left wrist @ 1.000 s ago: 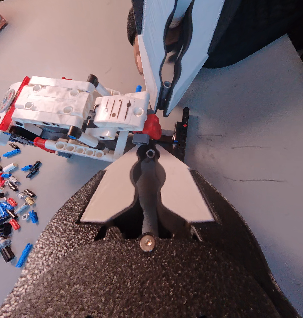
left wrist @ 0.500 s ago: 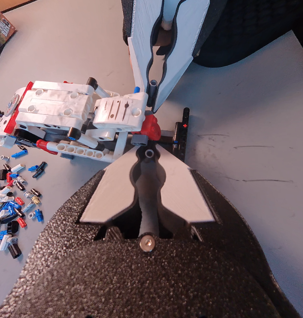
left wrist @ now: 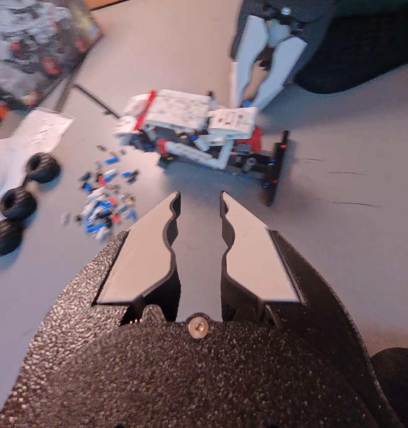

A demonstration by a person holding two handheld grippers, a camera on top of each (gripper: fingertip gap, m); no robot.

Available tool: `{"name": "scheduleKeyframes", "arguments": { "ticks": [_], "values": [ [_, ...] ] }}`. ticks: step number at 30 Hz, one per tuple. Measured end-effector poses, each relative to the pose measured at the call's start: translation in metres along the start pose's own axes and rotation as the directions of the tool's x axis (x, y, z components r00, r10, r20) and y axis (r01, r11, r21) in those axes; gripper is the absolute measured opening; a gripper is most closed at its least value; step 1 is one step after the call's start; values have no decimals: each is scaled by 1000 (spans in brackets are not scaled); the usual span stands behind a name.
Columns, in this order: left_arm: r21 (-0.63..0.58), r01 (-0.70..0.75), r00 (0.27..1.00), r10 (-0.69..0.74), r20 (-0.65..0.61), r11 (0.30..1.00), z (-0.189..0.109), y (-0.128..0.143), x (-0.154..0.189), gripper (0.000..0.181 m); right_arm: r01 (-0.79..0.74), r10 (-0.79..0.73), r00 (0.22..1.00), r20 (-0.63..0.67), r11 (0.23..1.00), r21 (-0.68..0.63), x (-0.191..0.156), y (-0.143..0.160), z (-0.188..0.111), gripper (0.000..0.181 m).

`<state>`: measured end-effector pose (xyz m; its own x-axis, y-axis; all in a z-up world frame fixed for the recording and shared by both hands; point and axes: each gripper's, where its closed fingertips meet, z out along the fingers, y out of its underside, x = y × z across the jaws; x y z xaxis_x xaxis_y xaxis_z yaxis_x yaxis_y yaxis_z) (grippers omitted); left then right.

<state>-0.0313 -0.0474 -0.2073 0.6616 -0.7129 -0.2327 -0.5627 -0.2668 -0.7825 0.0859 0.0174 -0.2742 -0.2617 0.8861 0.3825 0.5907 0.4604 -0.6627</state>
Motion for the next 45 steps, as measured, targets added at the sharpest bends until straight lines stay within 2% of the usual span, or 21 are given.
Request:
{"name": "scheduleKeyframes", "arguments": {
  "ticks": [2,4,6,9,10,12,15,18,22,26,31,34,36,37,41,43,45],
  "values": [
    [-96,82,980,-63,189,992,-40,10,-53,28,-5,5,1000,4,1000,-12,0,3,1,6],
    [-324,219,945,-116,307,920,-82,47,-99,36,-13,13,1000,6,1000,-14,1,3,2,7],
    [-528,324,924,-142,356,785,-119,90,-135,42,-16,17,1000,8,1000,-13,1,3,2,7],
    [-752,440,898,-253,360,491,-152,162,-162,47,-13,13,1000,6,1000,-13,1,3,1,7],
    [-792,452,886,-306,348,409,-155,181,-162,48,-12,12,1000,4,1000,-13,1,4,1,7],
    [-825,463,862,-381,335,323,-150,204,-163,46,-13,13,1000,-1,1000,-11,1,4,1,7],
    [-878,427,858,-404,317,218,-144,224,-164,43,-23,23,1000,4,1000,-9,1,4,1,7],
    [-919,387,847,-424,321,77,-150,239,-158,45,-38,38,999,16,999,-8,1,5,1,7],
    [-942,334,856,-410,315,-25,-160,251,-158,43,-41,41,999,19,999,-7,1,5,1,7],
    [-941,336,829,-464,312,-31,-155,253,-154,24,-40,40,999,17,999,-6,2,5,0,7],
    [-944,328,824,-480,300,-28,-155,253,-153,23,-44,44,999,19,999,-6,2,6,0,7],
    [-948,319,837,-470,279,7,-152,250,-155,23,-41,41,999,17,999,-6,2,6,0,7],
    [-942,323,852,-460,249,89,-140,236,-158,23,-41,42,999,18,999,-6,2,6,0,7],
    [-933,322,861,-459,218,161,-129,222,-159,23,-42,42,999,19,999,-6,2,6,0,7],
    [-771,286,899,-439,11,568,-53,132,-149,24,-46,46,999,23,999,-6,2,6,0,7],
    [-689,265,906,-418,-61,675,-19,103,-139,24,-44,44,999,20,999,-6,2,6,0,6],
    [-633,263,910,-406,-88,728,9,90,-133,24,-39,39,999,15,999,-6,2,6,0,7]
  ]
}}
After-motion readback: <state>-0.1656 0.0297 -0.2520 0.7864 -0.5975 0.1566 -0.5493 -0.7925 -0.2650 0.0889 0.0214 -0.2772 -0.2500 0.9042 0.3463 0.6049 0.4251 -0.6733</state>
